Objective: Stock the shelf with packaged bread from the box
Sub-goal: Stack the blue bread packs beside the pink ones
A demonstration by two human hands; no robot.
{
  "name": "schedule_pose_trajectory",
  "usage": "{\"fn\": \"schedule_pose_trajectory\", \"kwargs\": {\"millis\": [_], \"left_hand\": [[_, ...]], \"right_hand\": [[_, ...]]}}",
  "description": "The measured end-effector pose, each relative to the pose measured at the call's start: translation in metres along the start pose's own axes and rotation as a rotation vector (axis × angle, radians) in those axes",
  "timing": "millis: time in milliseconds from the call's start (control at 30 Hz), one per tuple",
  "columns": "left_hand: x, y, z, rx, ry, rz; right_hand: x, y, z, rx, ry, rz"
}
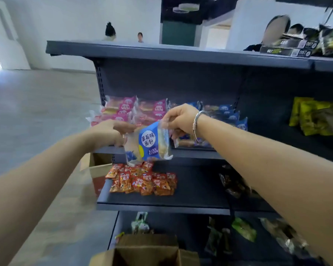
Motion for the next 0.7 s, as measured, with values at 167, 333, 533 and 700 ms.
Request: {"fn": "schedule_pose_trajectory", "kwargs": {"millis": [167, 333, 533, 700], "left_hand": [[-0.013, -0.002, 0.007, -0.010, -0.006, 0.186], [-0.019, -0.015, 0.017, 0.036, -0.052, 0.265], [-0.024, -0.041, 0.024, 0.070, -0.118, 0.190], [-0.045, -0.079, 0.041, 0.092, -0.170, 0.129]], "right_hand": [[-0.015, 0.029, -0.011, -0.121, -0.001, 0.086], [-0.022, 0.049, -0.025, -0.213, 0.012, 0.066], [-0.055, 0.061, -0.054, -0.284, -0.052, 0.249], [-0.113, 0.082, -0.086, -0.453, -0.168, 0.381]]}}
Point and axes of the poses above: each hand's wrist, its own z-axis towards the middle knuckle, its own y-axis out of the back of the hand, x = y × z, the point moved 9 cm from there along z, towards the middle knuckle, and after that the axes turned 4 degrees about x, right-handed, at the moved point
